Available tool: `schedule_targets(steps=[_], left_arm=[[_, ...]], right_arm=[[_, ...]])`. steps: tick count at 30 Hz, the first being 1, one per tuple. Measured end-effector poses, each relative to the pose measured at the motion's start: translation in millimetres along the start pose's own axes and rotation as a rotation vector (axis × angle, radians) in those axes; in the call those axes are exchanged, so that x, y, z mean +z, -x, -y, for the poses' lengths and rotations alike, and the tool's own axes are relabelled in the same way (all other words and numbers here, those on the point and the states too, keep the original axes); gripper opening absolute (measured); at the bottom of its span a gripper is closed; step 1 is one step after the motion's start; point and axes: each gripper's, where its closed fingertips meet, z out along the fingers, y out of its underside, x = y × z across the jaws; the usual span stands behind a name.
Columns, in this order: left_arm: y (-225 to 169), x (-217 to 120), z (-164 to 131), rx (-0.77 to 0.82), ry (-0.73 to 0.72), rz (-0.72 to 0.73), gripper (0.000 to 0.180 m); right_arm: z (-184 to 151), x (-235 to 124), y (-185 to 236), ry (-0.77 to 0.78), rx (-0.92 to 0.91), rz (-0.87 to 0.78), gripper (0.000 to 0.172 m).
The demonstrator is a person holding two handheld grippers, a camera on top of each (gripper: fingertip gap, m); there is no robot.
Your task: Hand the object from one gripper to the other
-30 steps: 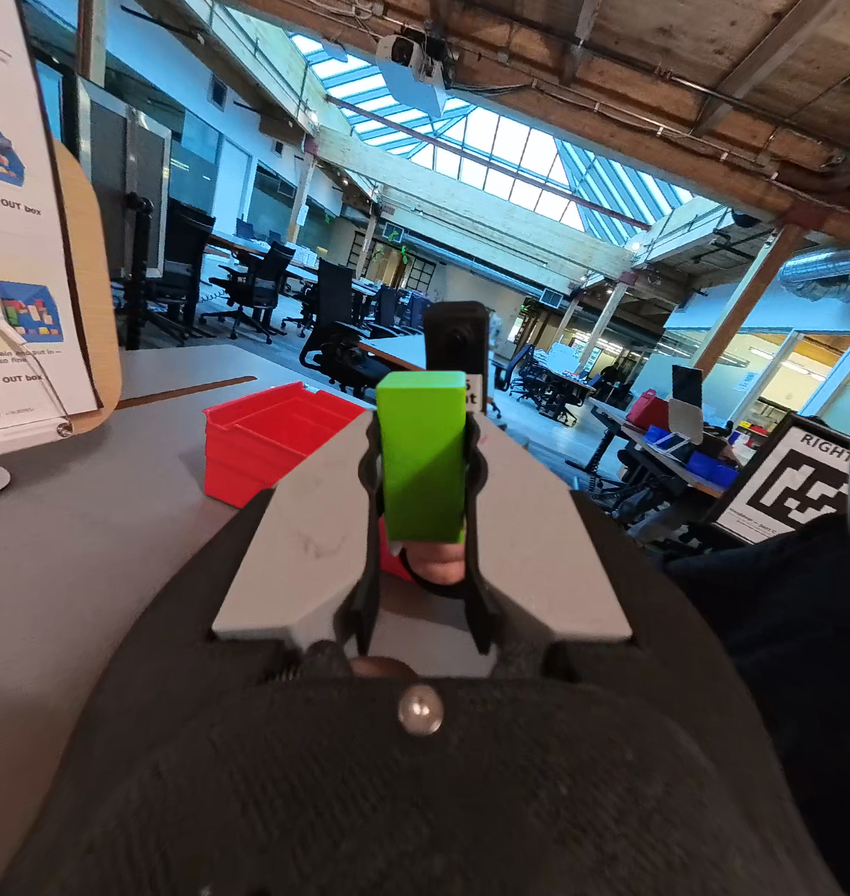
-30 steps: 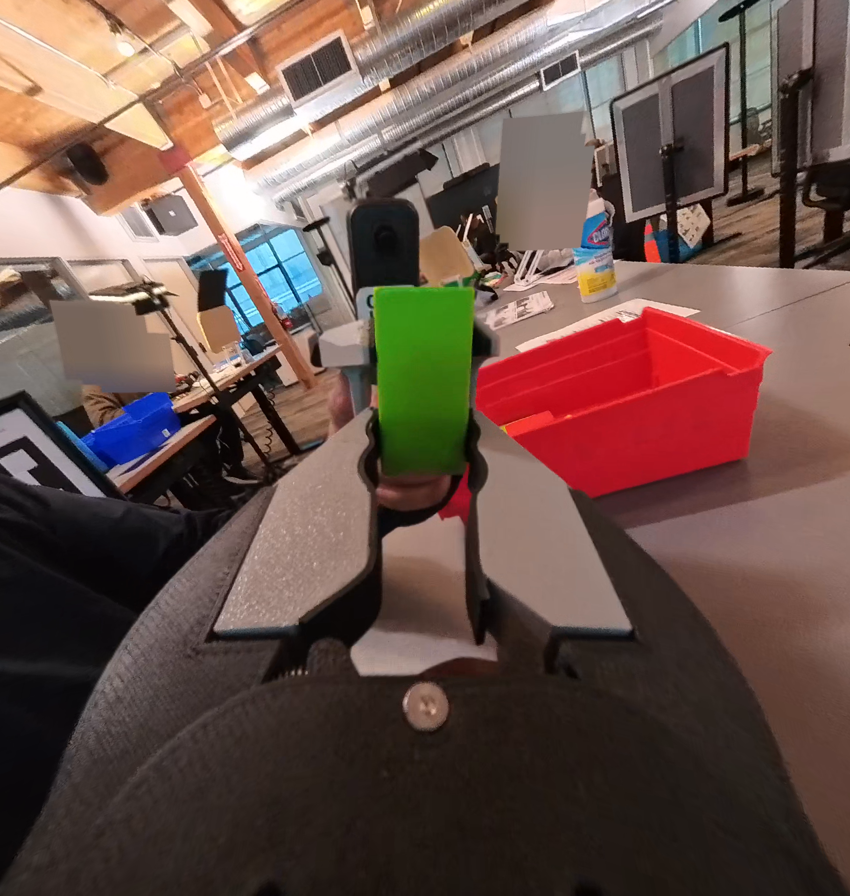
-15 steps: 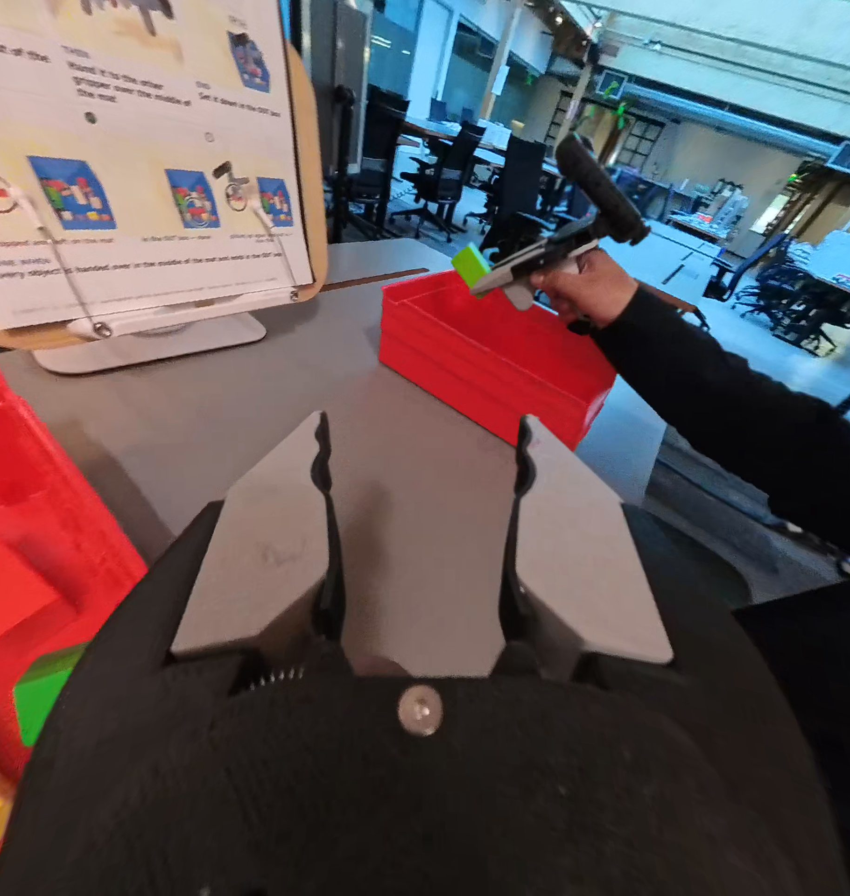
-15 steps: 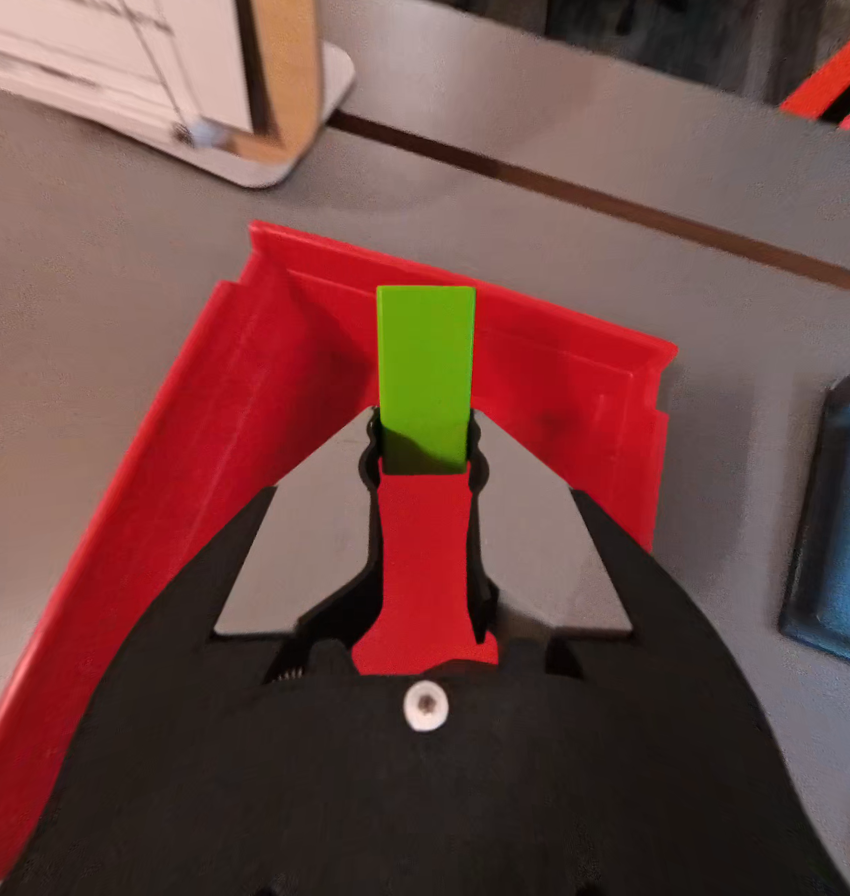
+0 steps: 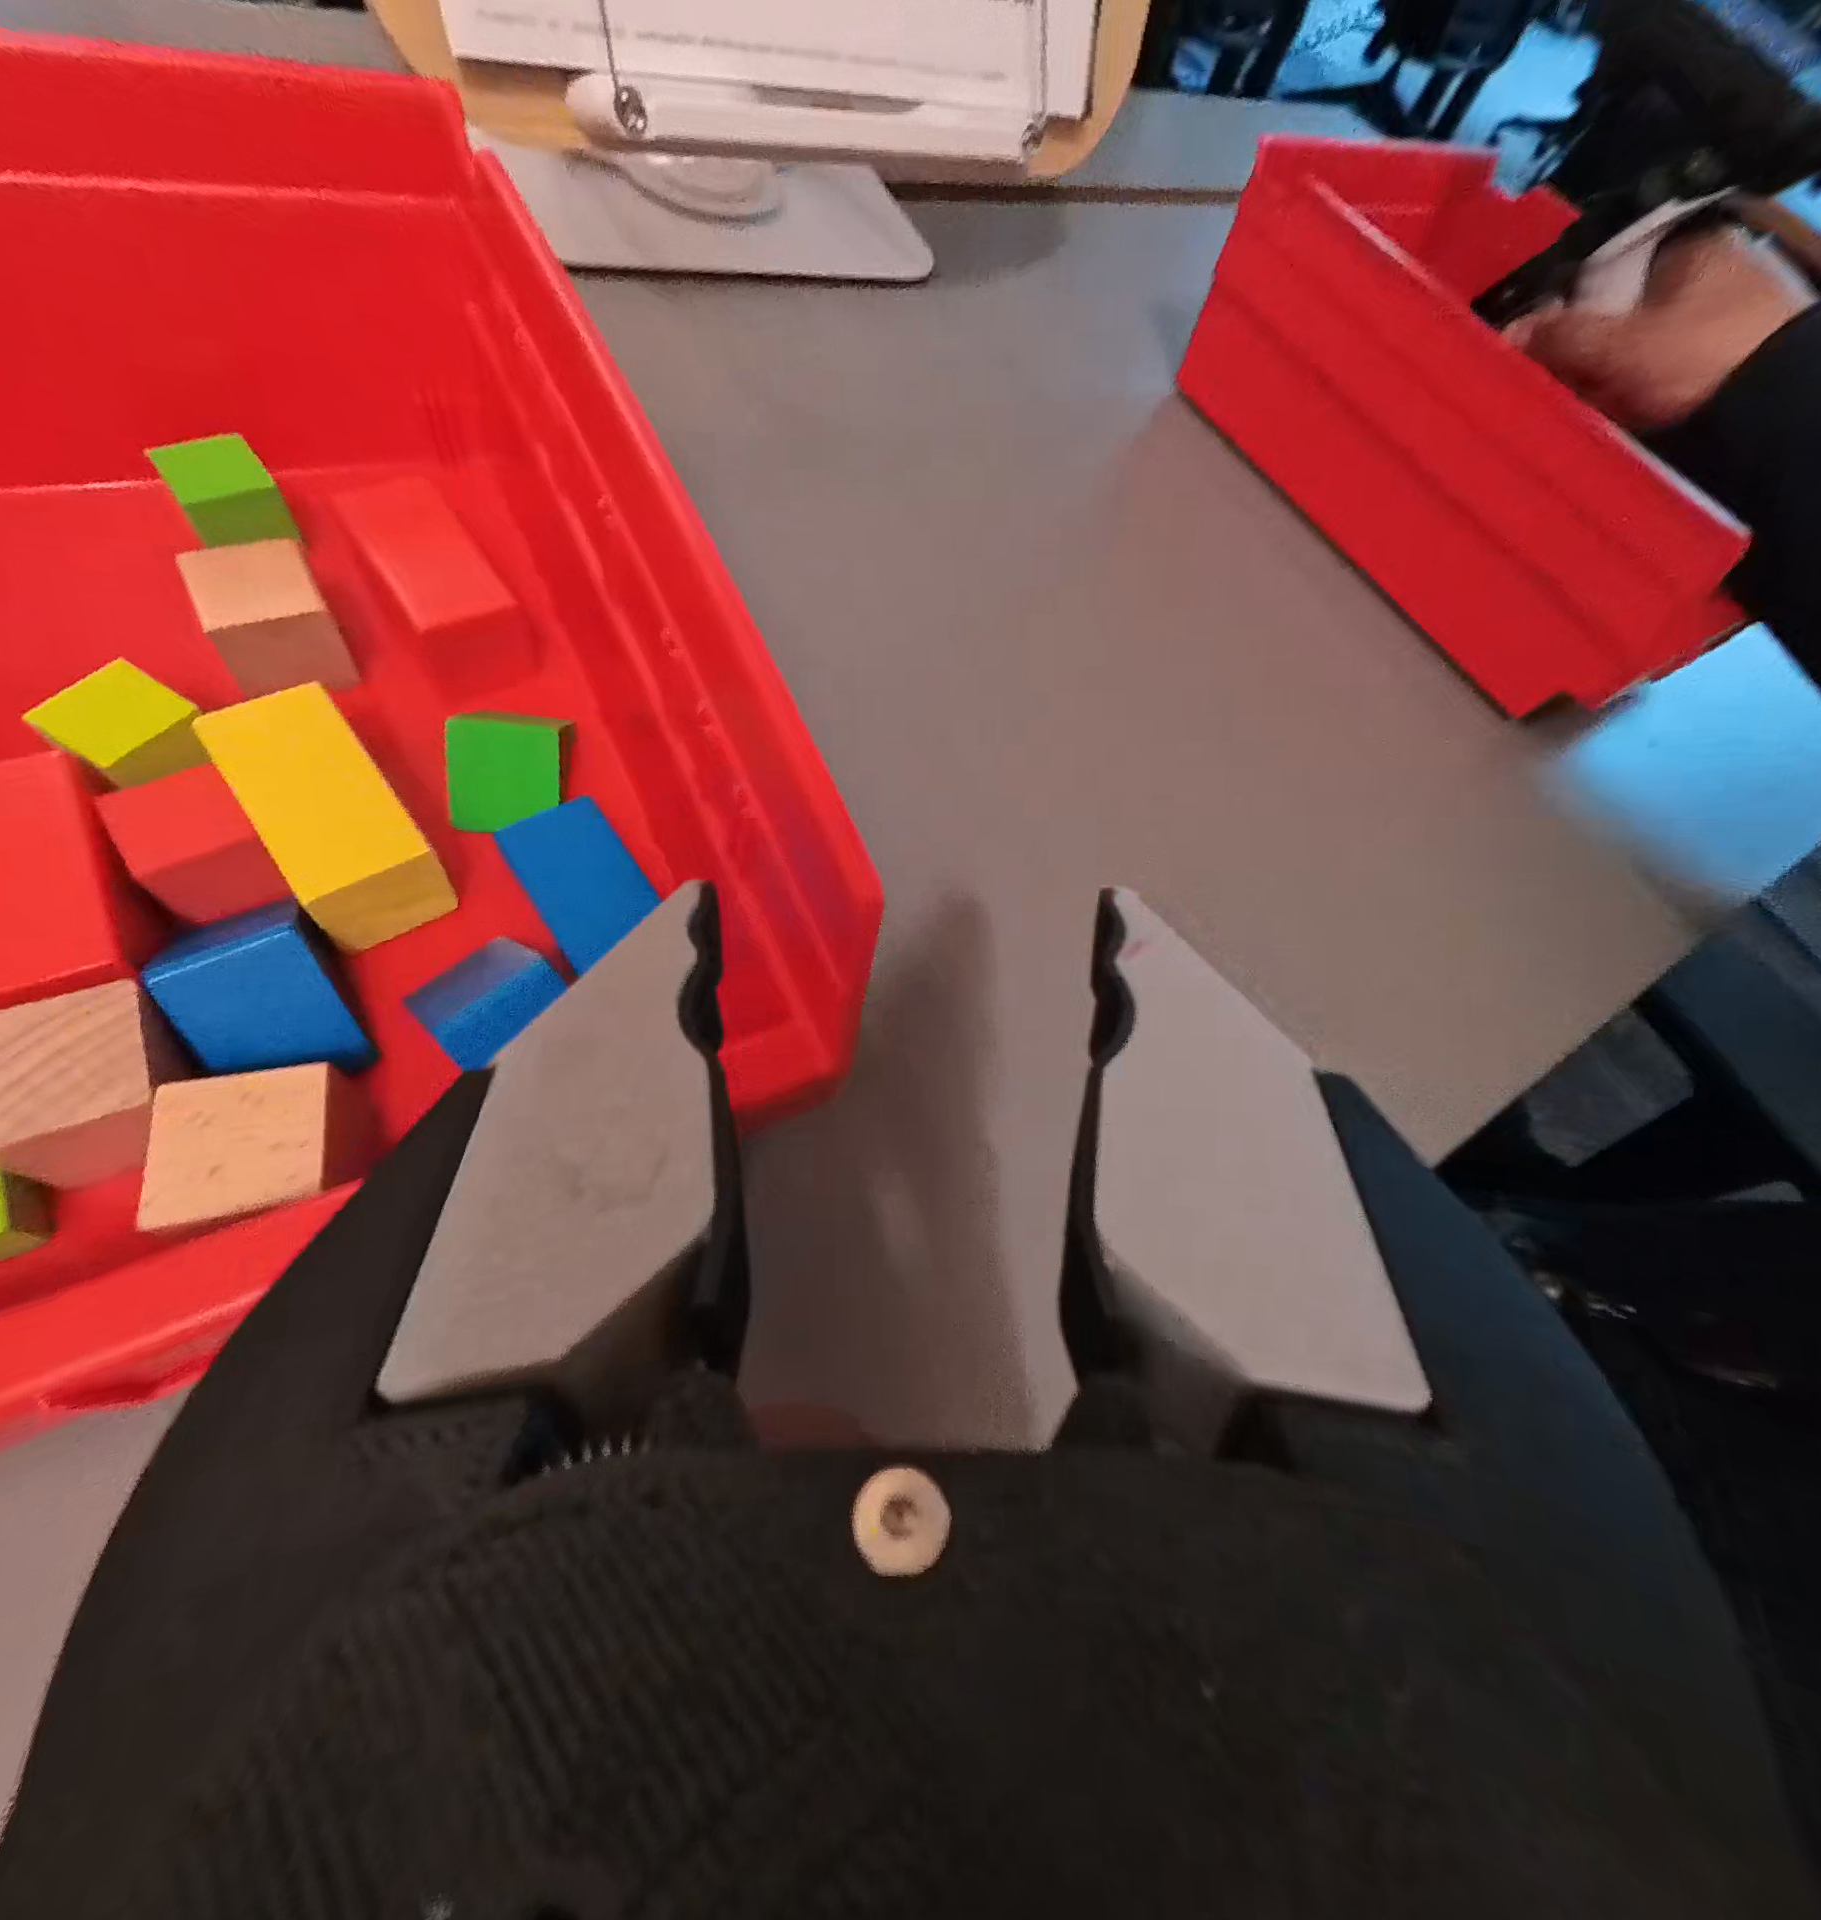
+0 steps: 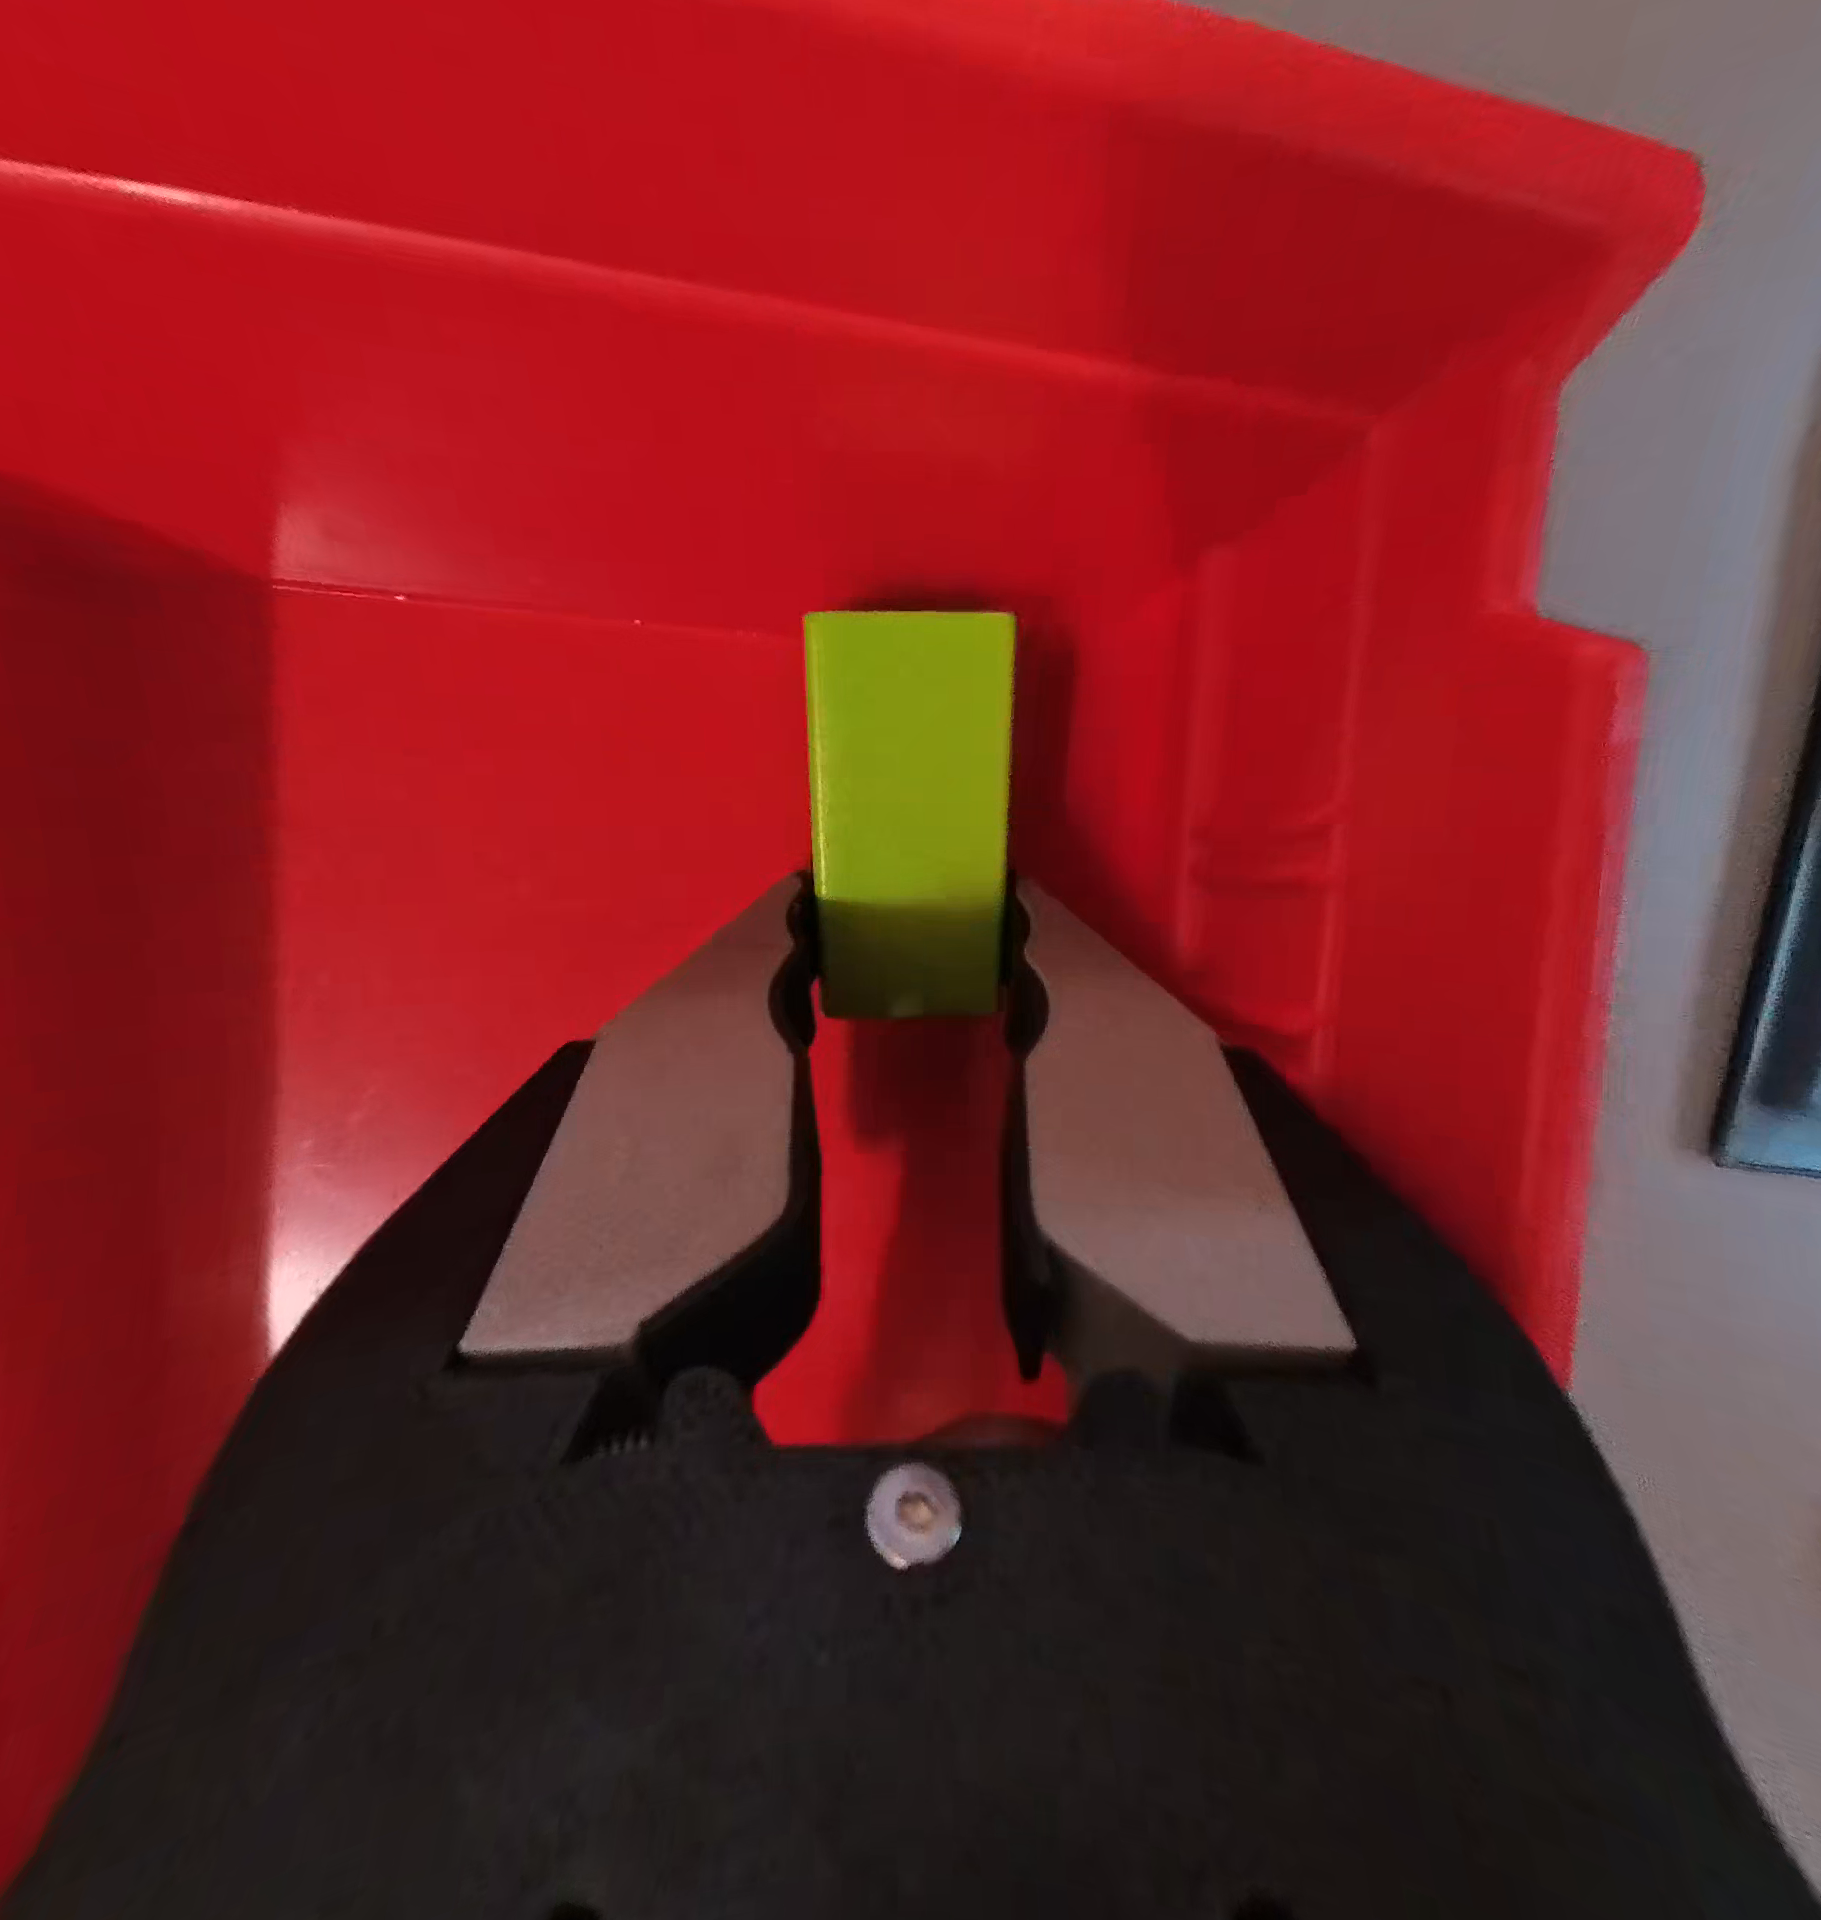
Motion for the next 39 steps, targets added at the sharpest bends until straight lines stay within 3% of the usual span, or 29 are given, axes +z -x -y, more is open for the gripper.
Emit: schedule_targets(steps=[6, 7, 14, 17, 21, 25, 27, 30, 33, 39], left_arm=[[15.3, 37.1, -13.1, -0.006, 0.047, 0.080, 0.044], [19.3, 40.6, -11.6, -0.008, 0.043, 0.096, 0.034], [17.3, 54.8, 4.9, -0.032, 0.011, 0.053, 0.035], [18.1, 50.7, 8.0, -0.059, 0.005, 0.040, 0.054], [25.5, 32.2, 13.6, -0.064, -0.023, 0.074, 0.057], [40.6, 10.2, 19.7, -0.086, -0.056, 0.128, 0.063], [49.6, 0.7, 22.9, -0.108, -0.070, 0.150, 0.063], [58.9, -13.0, 31.0, -0.120, -0.089, 0.176, 0.063], [78.5, -22.9, 38.8, -0.097, -0.074, 0.252, 0.064], [129.2, -24.3, 57.2, -0.110, -0.023, 0.366, 0.064]], right_arm=[[0.0, -10.2, 3.5, -0.024, -0.011, 0.030, 0.035], [0.7, -15.9, 5.7, -0.046, -0.020, 0.039, 0.036], [8.0, -74.4, 29.8, -0.224, -0.074, 0.111, 0.050], [20.7, -124.4, 74.2, -0.380, -0.105, 0.236, 0.054], [33.5, -203.8, 154.4, -0.629, -0.221, 0.385, 0.059], [10.3, -252.0, 273.3, -0.715, -0.346, 0.790, 0.067], [-4.7, -248.1, 320.6, -0.687, -0.383, 0.936, 0.069], [-9.9, -203.9, 355.3, -0.670, -0.427, 0.879, 0.067], [-11.1, -171.4, 366.7, -0.682, -0.404, 0.859, 0.064], [-14.5, -147.2, 358.2, -0.653, -0.389, 0.834, 0.064]])
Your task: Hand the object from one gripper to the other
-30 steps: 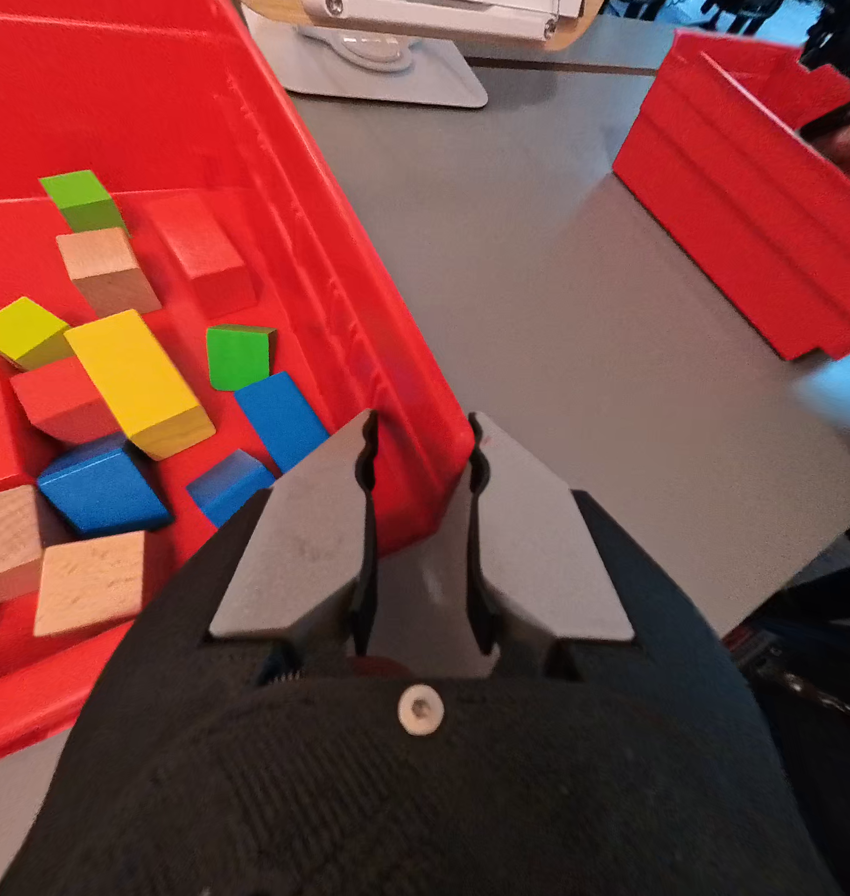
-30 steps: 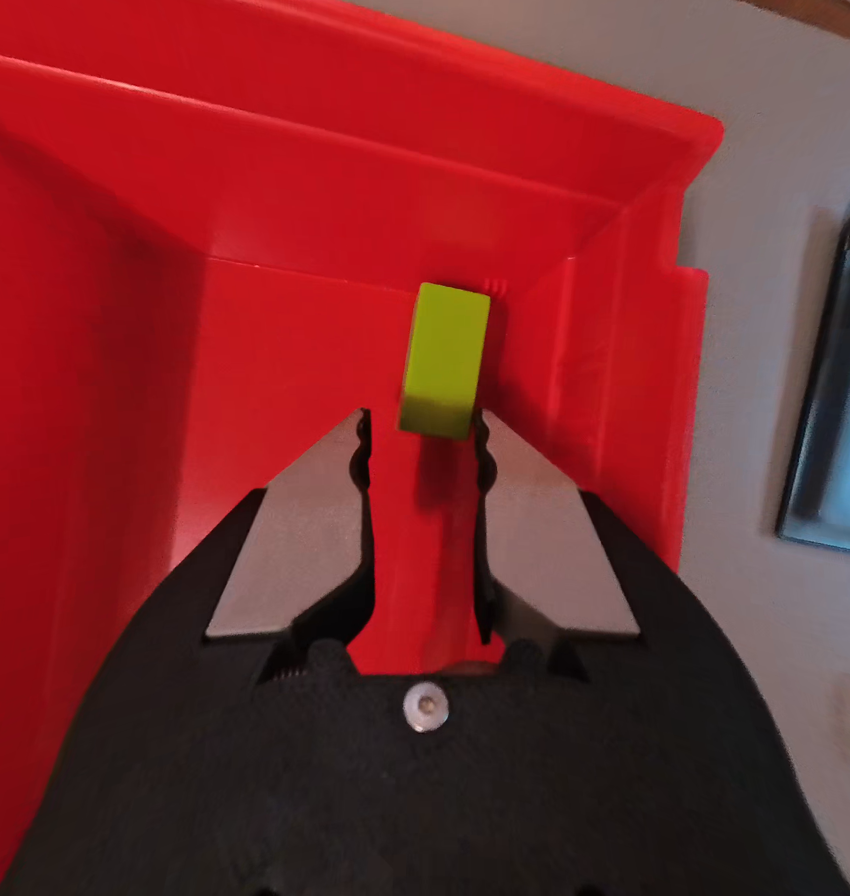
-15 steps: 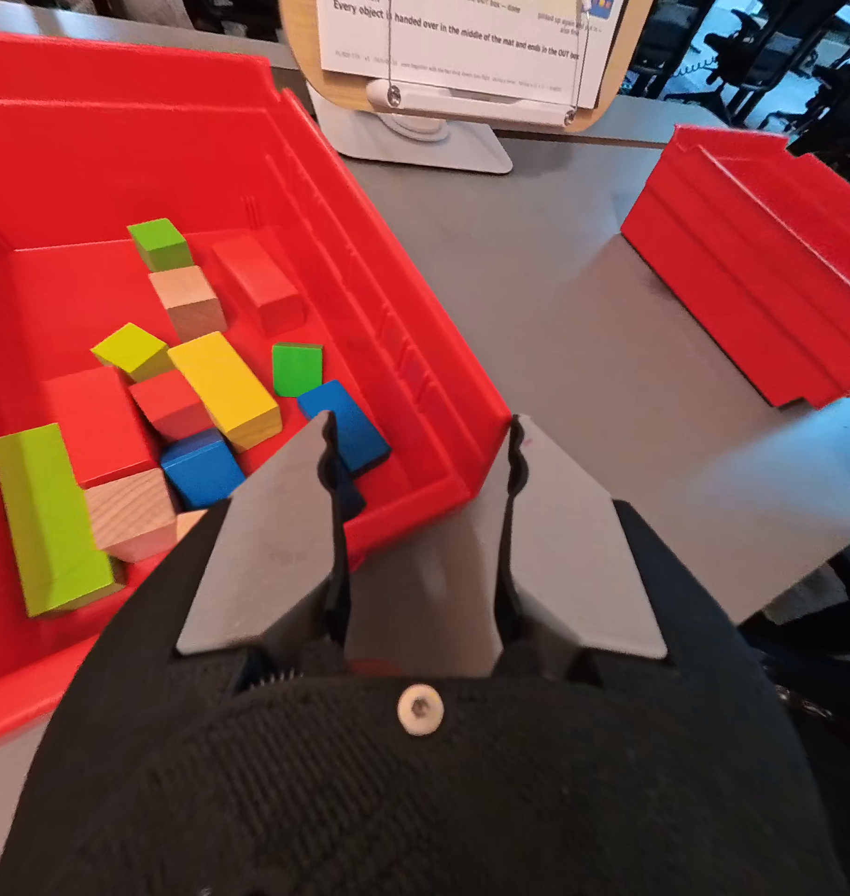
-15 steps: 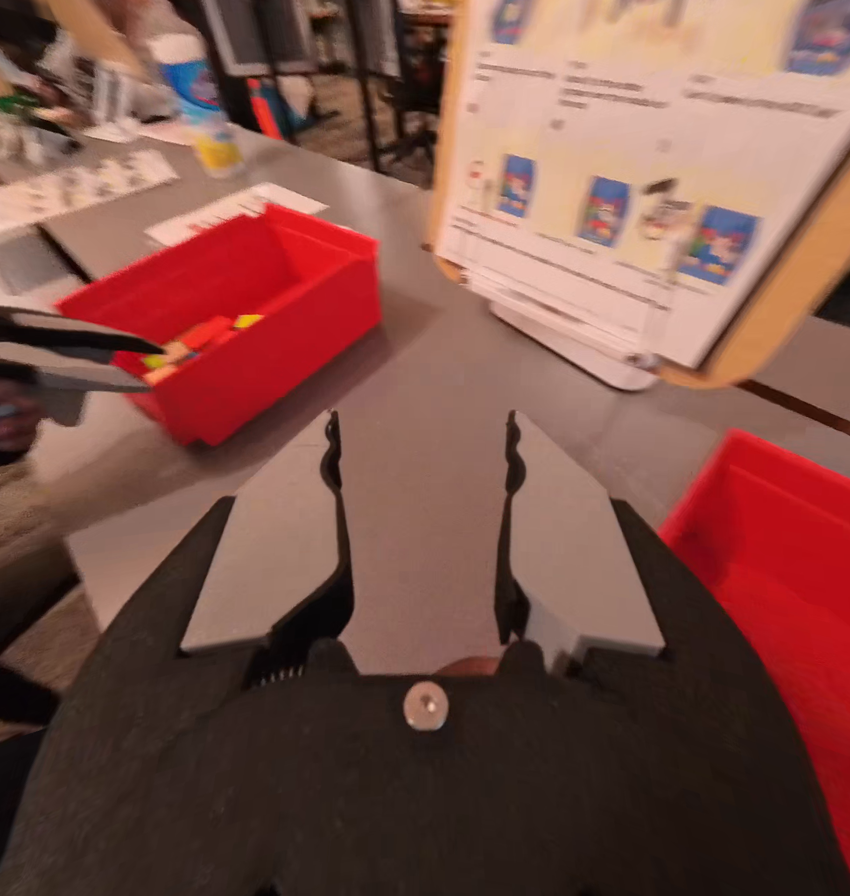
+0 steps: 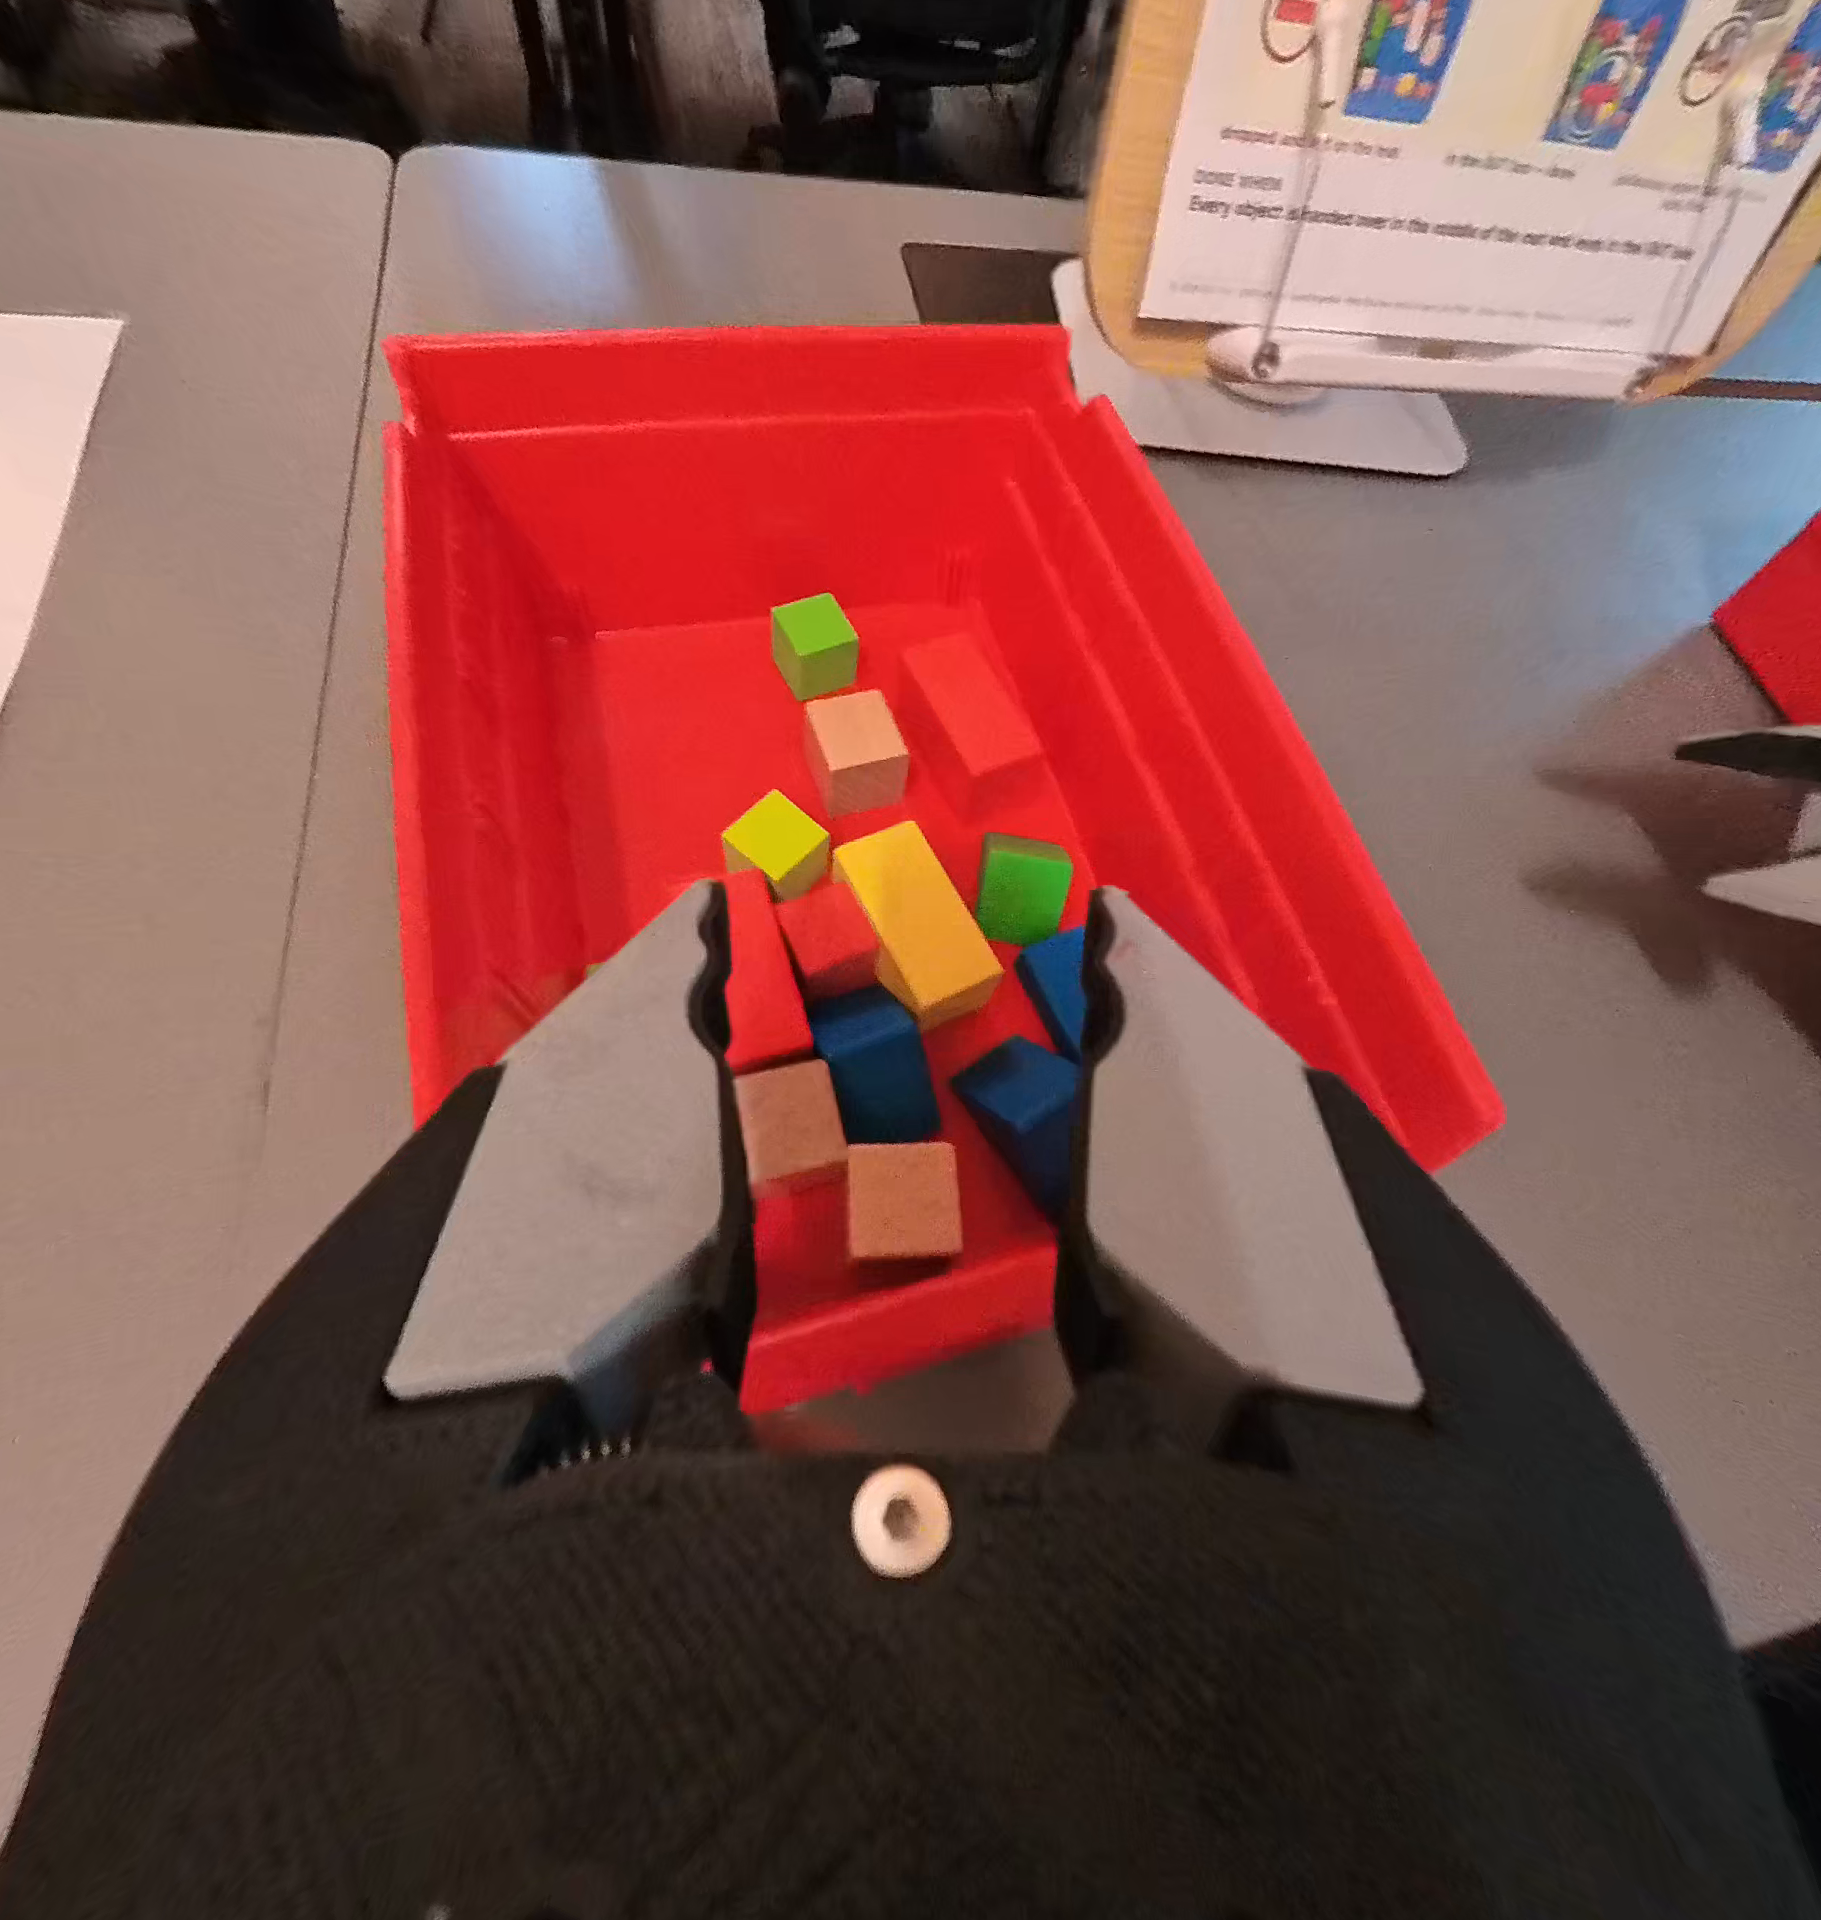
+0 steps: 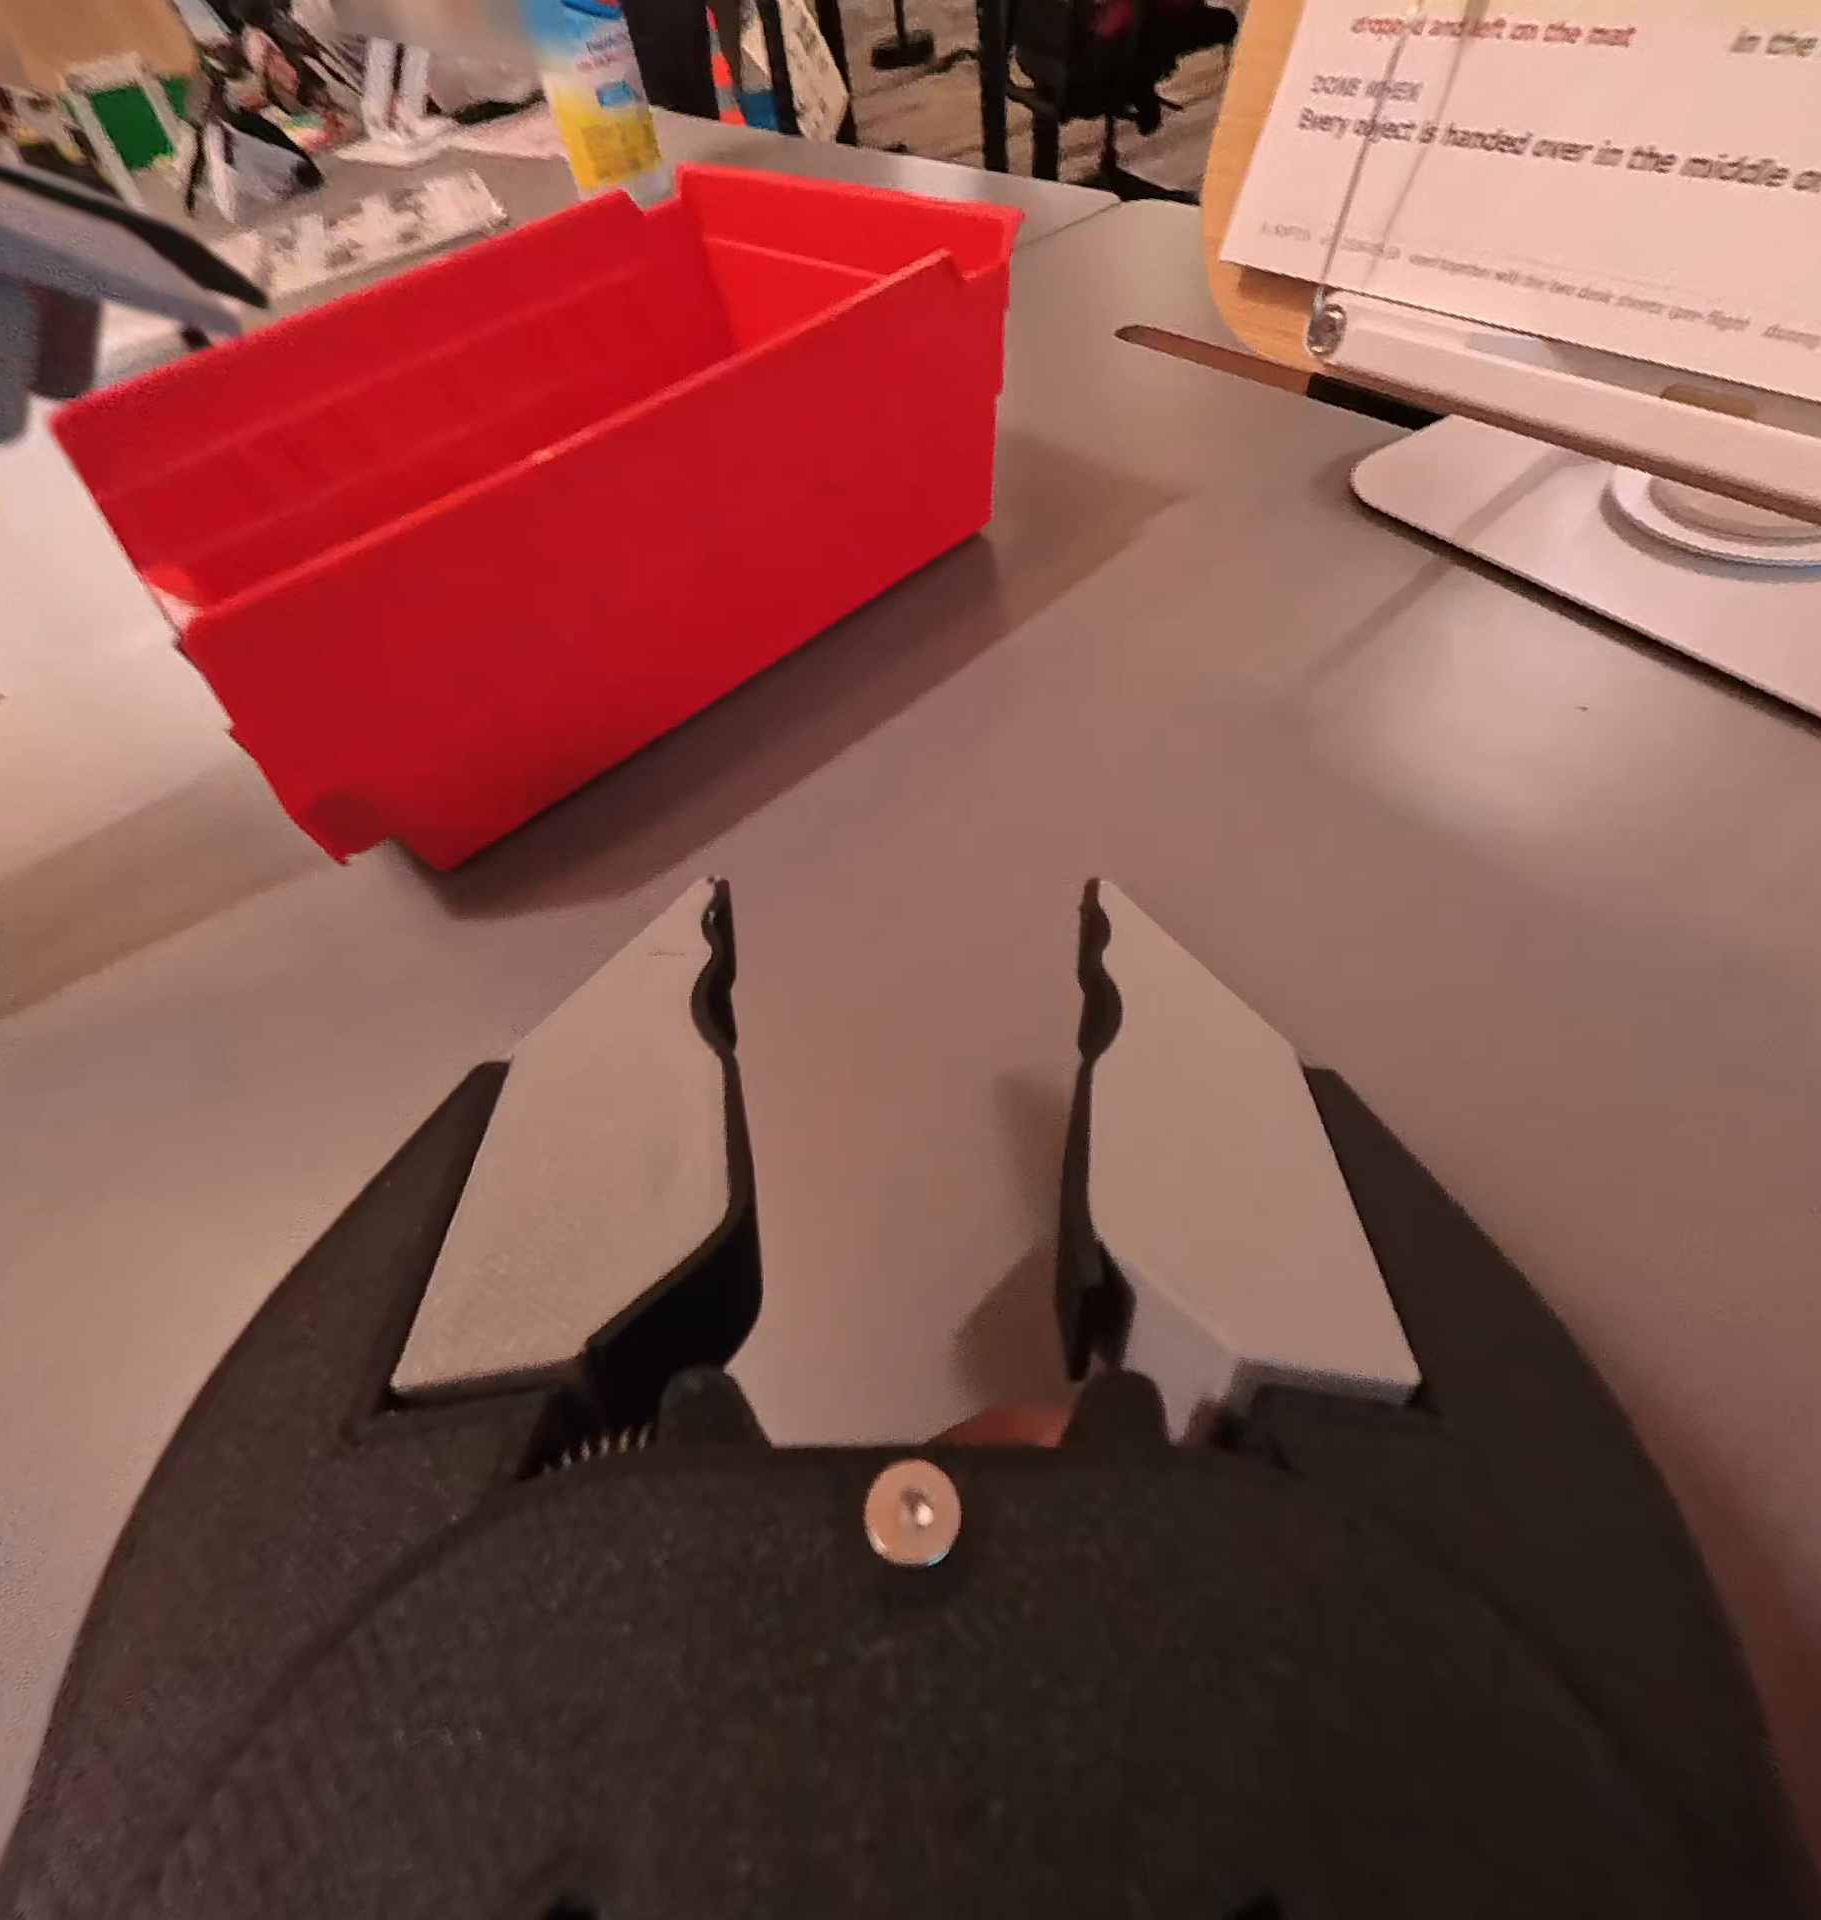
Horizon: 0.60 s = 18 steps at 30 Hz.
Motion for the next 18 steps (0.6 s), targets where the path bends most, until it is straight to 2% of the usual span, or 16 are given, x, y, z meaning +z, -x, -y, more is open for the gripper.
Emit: schedule_targets(steps=[7, 12, 18], left_arm=[[38.0, 49.9, 10.5, -0.008, 0.158, 0.096, 0.064], [43.4, 102.4, 2.1, 0.005, 0.304, 0.105, 0.063], [46.0, 155.9, 13.9, -0.029, 0.376, 0.117, 0.060]], right_arm=[[11.3, -10.3, 5.0, -0.042, -0.029, -0.011, 0.062], [7.2, -8.4, 4.5, -0.022, -0.035, -0.019, 0.062], [4.0, -7.4, 0.6, -0.012, -0.035, -0.033, 0.062]])
